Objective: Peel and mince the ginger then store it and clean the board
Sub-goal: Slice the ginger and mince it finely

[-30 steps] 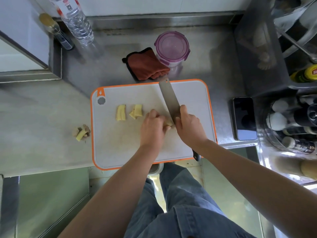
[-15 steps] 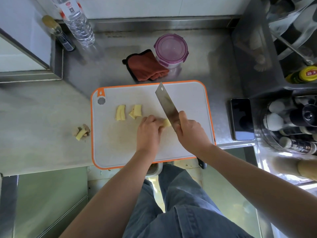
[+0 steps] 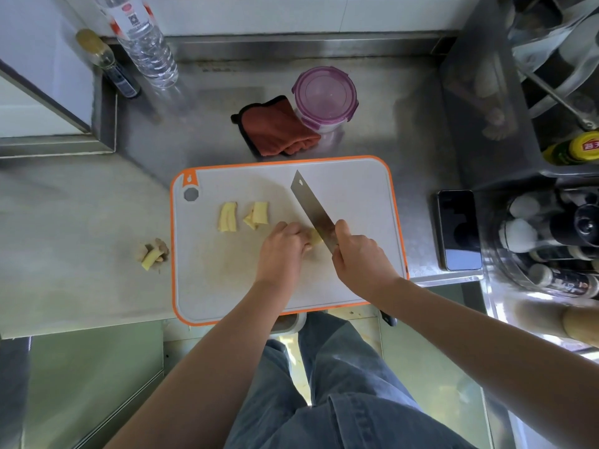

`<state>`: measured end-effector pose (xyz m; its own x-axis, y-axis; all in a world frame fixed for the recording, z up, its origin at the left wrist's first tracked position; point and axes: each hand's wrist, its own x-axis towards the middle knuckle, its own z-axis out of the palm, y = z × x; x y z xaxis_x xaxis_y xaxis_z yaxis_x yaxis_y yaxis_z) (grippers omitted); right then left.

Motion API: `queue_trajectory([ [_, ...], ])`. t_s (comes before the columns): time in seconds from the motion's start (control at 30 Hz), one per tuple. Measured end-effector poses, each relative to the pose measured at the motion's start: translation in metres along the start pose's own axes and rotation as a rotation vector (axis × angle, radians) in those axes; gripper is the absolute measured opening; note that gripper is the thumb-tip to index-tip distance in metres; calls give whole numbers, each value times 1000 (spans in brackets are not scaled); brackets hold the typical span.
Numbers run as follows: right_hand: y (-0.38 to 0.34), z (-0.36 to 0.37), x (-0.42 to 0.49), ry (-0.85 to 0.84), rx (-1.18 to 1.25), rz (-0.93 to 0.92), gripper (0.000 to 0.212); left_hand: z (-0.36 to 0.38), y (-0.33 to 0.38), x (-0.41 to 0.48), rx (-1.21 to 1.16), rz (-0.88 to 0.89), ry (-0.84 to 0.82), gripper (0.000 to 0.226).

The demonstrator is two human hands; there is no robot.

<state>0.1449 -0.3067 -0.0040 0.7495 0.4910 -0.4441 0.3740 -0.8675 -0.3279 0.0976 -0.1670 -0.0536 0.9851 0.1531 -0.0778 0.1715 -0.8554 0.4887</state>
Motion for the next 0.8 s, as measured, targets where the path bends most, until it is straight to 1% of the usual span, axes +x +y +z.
queue_trajectory([
  [0.13,-5,6,10,14,-24,7,26,0,-1,0,17,17,-5,4],
  [0.23,-8,11,14,48,-21,5,27,-2,-2,0,26,33,-4,8],
  [0.43,-8,3,20,102,132,8,11,-1,-2,0,27,28,3,7],
  [0.5,-6,-2,12,123,154,-2,7,-1,-2,1,28,37,2,12],
  [0.63,-6,-8,-1,62,90,-15,6,0,-2,3,45,60,15,19],
  [0.8,-5,-8,-8,-15,48,5,20,3,-4,3,41,55,3,15],
])
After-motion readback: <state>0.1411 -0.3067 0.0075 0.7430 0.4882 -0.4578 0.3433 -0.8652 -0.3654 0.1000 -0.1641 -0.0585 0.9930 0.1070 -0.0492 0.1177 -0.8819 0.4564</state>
